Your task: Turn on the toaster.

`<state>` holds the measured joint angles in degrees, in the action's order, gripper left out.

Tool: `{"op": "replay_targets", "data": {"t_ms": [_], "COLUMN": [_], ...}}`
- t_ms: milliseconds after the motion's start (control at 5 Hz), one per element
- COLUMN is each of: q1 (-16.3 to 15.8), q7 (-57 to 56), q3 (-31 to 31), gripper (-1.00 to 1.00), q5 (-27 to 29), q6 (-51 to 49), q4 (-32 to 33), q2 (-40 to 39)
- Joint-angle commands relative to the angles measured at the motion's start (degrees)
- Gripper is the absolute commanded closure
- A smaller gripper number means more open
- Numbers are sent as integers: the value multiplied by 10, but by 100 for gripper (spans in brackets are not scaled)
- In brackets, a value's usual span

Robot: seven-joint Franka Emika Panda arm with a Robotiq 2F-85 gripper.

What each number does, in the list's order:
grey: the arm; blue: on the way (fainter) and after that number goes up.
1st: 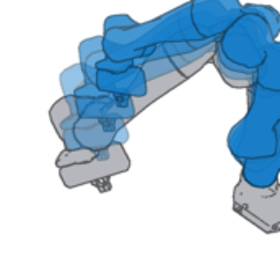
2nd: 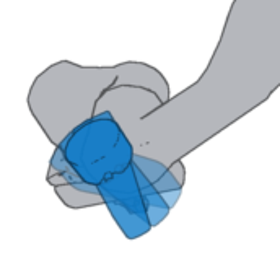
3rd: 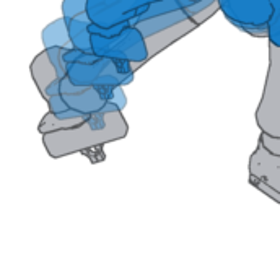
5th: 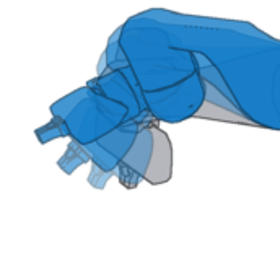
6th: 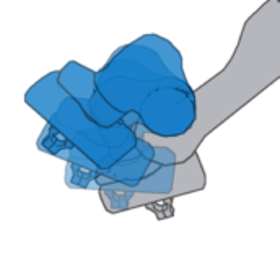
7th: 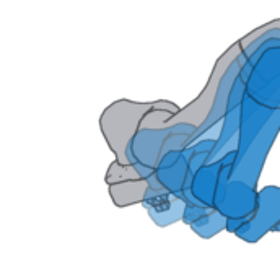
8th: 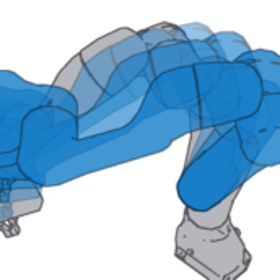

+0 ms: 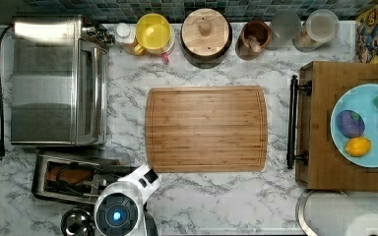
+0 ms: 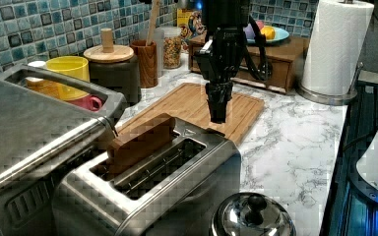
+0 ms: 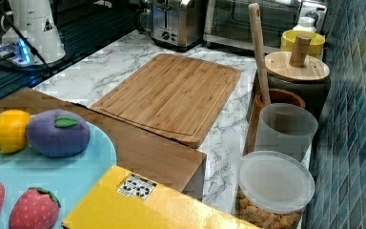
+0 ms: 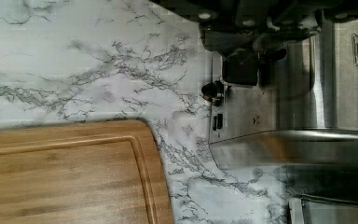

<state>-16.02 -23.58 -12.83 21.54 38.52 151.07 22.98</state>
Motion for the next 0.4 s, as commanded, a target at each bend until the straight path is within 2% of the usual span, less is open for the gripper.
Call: {"op": "replay_targets", "data": {"t_ms": [200, 400], "q1": [-24, -17], "q7": [-7, 18], "q3": [-24, -25], "gripper": [100, 100], "q5": [12, -6], "q6": [47, 38], "q4": [-28, -41], "q2": [-20, -56]}}
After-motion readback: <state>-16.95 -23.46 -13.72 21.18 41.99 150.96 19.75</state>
